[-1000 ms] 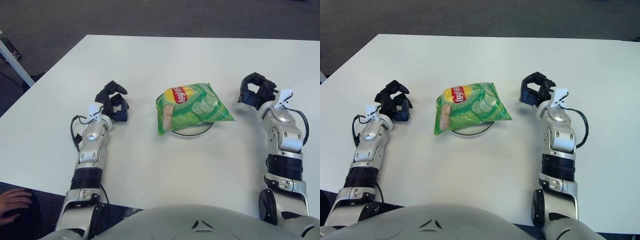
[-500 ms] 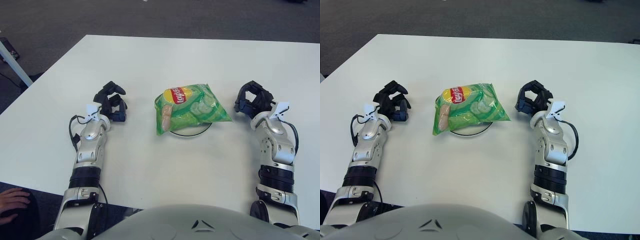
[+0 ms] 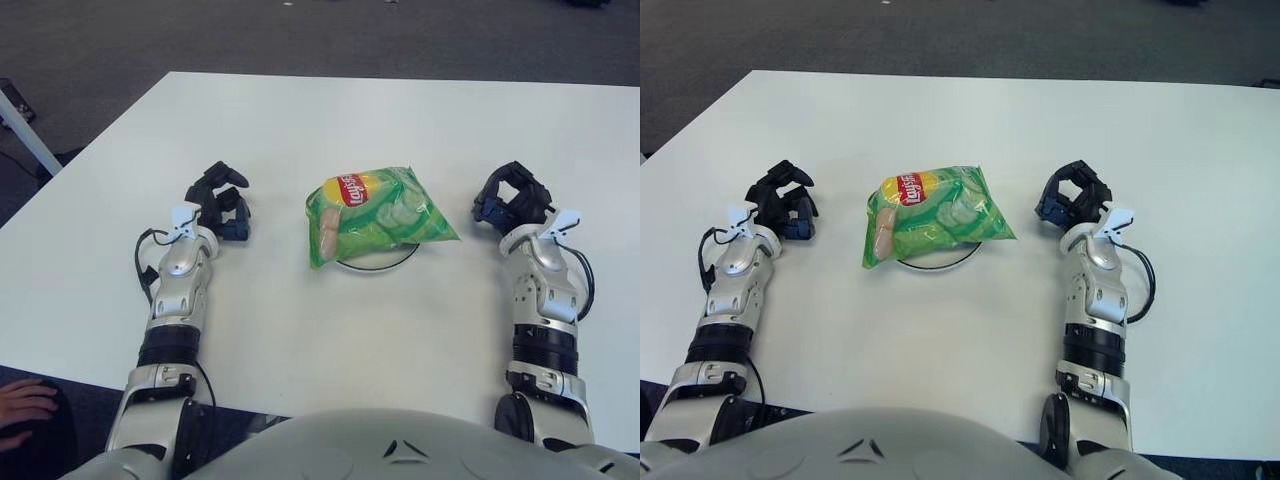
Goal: Put the snack into the plate.
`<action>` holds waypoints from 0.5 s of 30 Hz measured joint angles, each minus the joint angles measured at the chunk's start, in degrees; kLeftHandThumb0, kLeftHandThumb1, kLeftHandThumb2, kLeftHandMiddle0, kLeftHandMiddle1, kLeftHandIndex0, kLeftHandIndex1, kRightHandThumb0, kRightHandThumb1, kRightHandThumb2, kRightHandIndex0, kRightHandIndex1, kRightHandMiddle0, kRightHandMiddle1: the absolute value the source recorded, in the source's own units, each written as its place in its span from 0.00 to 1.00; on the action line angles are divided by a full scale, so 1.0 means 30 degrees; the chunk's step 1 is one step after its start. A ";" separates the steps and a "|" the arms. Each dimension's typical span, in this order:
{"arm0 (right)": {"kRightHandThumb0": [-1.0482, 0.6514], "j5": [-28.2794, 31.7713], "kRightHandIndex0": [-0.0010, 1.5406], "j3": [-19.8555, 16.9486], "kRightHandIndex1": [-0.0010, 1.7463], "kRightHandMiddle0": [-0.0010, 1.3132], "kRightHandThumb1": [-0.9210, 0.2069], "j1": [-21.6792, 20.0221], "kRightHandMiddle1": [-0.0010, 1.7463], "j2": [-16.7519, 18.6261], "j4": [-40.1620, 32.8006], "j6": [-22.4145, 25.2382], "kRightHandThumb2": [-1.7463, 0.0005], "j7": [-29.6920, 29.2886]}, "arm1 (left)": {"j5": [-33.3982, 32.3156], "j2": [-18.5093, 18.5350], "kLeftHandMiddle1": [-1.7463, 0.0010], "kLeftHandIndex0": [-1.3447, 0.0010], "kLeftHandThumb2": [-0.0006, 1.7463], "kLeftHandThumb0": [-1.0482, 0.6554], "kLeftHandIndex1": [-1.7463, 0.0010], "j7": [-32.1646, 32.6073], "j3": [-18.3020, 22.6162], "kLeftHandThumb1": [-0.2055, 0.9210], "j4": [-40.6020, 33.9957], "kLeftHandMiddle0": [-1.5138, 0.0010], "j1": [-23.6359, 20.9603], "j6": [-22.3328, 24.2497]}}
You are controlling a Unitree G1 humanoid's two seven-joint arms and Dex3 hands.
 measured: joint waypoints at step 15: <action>0.27 0.0584 0.88 -0.0088 1.00 0.62 0.74 -0.1408 1.00 -0.0110 0.4550 -0.4317 0.08 0.0854 | -0.0010 0.0053 0.00 0.56 0.93 0.61 0.03 0.0122 0.0140 0.22 0.1123 0.44 -0.0525 -0.0544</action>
